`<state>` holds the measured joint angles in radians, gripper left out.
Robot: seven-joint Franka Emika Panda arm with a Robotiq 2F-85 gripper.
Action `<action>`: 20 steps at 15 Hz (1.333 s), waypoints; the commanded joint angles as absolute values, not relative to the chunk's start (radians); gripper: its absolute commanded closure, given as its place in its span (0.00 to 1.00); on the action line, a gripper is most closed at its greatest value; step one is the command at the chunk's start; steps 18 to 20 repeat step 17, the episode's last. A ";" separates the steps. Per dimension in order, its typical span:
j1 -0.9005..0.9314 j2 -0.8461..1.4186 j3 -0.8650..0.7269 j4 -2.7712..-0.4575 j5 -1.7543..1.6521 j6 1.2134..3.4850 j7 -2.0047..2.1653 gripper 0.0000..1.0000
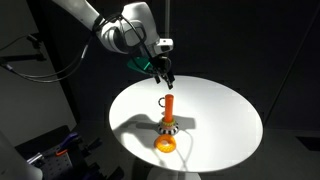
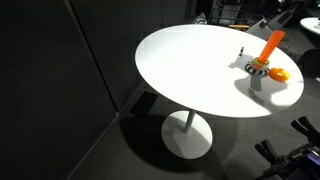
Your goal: Remove the small striped ring from the stake
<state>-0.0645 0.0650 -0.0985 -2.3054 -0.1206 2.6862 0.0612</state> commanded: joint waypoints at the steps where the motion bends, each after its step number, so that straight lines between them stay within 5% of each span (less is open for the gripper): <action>1: -0.072 0.065 -0.099 -2.279 -0.116 2.585 0.063 0.00; 10: -0.088 0.037 -0.102 -2.201 -0.078 2.140 -0.027 0.00; 20: -0.084 0.045 -0.098 -2.216 -0.102 2.169 0.004 0.00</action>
